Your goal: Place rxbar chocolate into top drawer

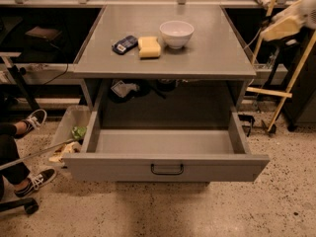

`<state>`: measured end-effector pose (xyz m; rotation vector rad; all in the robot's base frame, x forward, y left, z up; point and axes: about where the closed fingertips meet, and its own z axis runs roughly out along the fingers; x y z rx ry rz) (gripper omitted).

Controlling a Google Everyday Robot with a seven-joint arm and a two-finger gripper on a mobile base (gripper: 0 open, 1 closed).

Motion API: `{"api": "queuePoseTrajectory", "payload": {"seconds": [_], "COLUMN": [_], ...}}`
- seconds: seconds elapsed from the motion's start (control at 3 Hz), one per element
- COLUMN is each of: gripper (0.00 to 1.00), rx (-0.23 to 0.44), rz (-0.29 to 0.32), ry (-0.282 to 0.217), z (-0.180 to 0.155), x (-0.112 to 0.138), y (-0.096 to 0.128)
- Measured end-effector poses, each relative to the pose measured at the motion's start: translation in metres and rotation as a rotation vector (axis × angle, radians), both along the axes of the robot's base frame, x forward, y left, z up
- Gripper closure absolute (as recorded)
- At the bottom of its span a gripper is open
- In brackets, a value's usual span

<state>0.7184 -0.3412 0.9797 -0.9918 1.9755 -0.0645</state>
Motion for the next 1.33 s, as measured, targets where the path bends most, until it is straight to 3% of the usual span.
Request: {"api": "queuePoseTrajectory", "payload": {"seconds": [0.33, 0.67, 1.0, 1.33], "gripper": [1.00, 1.00, 1.00, 1.00], "rx": [-0.021, -0.006, 0.013, 0.013], "rz": [-0.136, -0.038, 0.071, 0.098], "ry": [-0.160, -0.143, -0.088, -0.065], "z": [0.081, 0.074, 0.040, 0.030], "x": [-0.066, -0.109, -0.111, -0.108], "y": [-0.029, 0.029, 0.083, 0.092]}}
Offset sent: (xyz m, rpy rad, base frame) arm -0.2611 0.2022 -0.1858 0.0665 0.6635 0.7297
